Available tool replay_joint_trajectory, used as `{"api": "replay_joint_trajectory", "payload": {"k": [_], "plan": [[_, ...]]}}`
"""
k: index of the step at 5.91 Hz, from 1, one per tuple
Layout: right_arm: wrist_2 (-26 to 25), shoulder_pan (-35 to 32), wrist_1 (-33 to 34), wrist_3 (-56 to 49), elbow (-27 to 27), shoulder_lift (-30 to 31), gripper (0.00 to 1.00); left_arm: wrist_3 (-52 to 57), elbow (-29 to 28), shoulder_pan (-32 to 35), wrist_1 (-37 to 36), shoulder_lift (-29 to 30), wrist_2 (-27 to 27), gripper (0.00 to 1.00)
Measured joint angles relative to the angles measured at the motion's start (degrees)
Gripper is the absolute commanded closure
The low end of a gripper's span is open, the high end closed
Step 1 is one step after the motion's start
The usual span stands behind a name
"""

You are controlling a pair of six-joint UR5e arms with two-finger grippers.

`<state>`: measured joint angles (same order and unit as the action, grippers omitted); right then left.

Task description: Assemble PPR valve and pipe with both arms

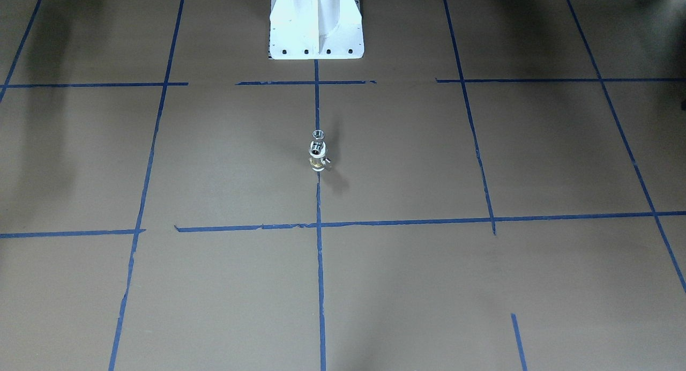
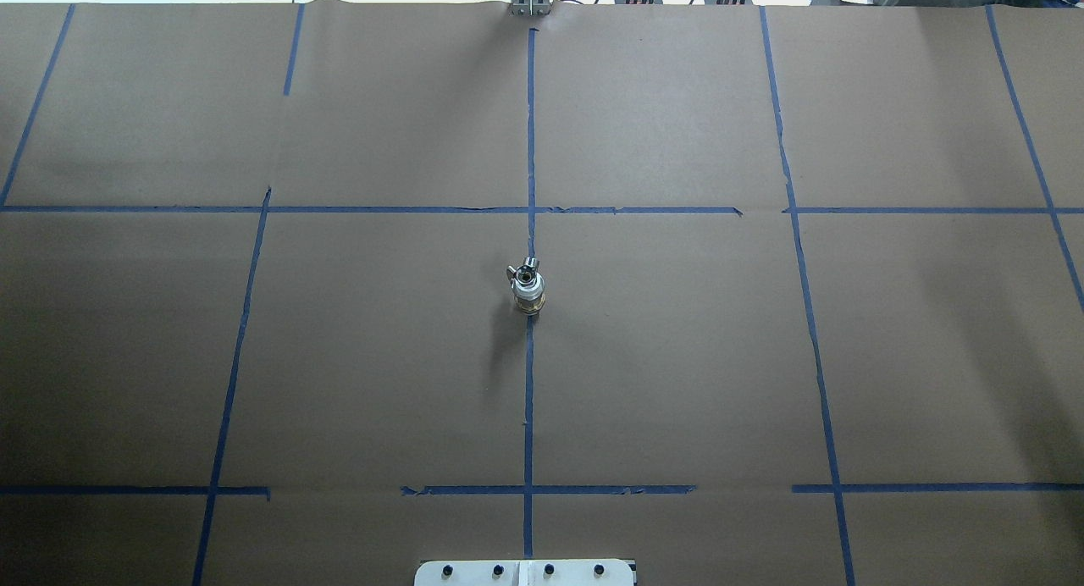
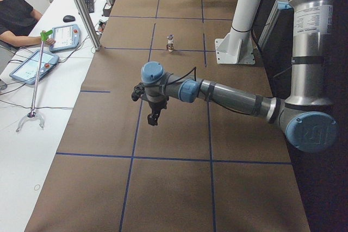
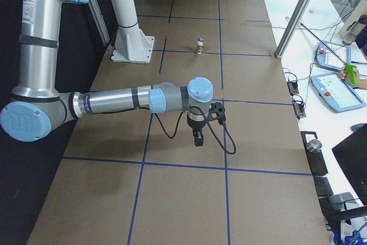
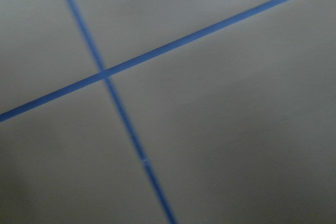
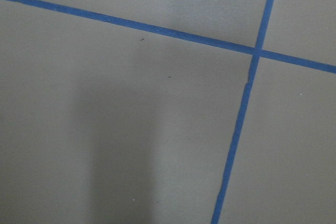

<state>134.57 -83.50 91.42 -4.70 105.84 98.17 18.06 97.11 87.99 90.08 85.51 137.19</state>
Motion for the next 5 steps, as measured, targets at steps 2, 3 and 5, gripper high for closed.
{"api": "replay_joint_trajectory", "payload": {"k": [2, 3, 5], "plan": [[0.4, -2.0, 0.3, -3.7, -1.7, 0.3, 0.0, 0.6, -2.5, 2.0, -0.7, -1.0, -0.3, 0.0], [0.4, -2.1, 0.3, -3.8, -1.7, 1.3, 0.0, 0.5, -3.9, 3.1, -0.7, -1.1, -0.3, 0.0], [0.4, -2.1, 0.0, -4.1, -1.2, 3.4, 0.0, -3.4, -4.2, 4.6, -0.5, -0.8, -0.9, 0.0]]}}
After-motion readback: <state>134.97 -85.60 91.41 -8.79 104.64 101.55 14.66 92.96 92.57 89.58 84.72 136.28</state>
